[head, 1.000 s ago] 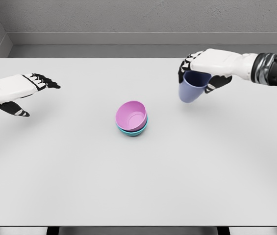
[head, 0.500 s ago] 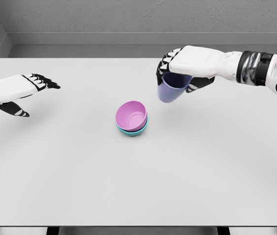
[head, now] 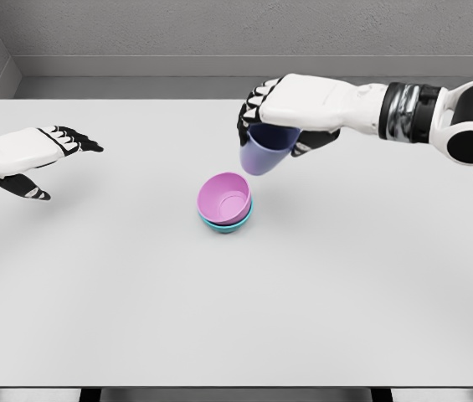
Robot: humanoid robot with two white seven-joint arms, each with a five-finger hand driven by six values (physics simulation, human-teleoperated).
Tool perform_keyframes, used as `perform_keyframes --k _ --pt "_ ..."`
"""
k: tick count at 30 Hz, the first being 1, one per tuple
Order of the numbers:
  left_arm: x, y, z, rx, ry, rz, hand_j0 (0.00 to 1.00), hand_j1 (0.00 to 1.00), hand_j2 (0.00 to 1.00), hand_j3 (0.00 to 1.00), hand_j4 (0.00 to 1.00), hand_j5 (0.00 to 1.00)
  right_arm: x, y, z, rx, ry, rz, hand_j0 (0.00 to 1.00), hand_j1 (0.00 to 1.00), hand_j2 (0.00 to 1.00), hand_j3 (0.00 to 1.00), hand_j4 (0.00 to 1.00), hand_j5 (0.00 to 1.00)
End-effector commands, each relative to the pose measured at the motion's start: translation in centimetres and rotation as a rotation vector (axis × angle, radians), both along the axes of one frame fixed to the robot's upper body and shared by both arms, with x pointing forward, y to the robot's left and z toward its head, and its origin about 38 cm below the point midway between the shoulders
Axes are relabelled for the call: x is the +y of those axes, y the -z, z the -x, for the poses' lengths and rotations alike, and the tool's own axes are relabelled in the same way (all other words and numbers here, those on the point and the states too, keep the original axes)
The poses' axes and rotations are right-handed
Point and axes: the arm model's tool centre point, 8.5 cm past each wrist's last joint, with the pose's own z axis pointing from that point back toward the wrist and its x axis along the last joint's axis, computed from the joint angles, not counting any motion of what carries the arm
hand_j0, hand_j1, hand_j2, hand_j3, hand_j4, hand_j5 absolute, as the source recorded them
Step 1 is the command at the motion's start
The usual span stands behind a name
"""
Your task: Stacking bowl and cup with both arms
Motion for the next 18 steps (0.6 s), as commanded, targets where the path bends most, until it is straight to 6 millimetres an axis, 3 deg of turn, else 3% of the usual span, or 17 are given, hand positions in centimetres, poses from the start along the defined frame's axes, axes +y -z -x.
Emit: perform_keyframes --k 1,18 --pt "0.1 -0.1 0.0 -0.001 -0.003 0.006 1.00 1.00 1.00 1.00 1.00 1.00 0.9 0.3 0.2 0.010 -0.021 -0.008 0.57 0.57 0.57 0.57 0.57 0.57" --pt "0.1 -0.1 0.0 0.000 -0.004 0.006 1.00 1.00 1.00 1.00 1.00 1.00 3.7 1.9 0.8 0.045 -0.074 0.000 0.57 0.57 0.57 0.57 0.57 0.57"
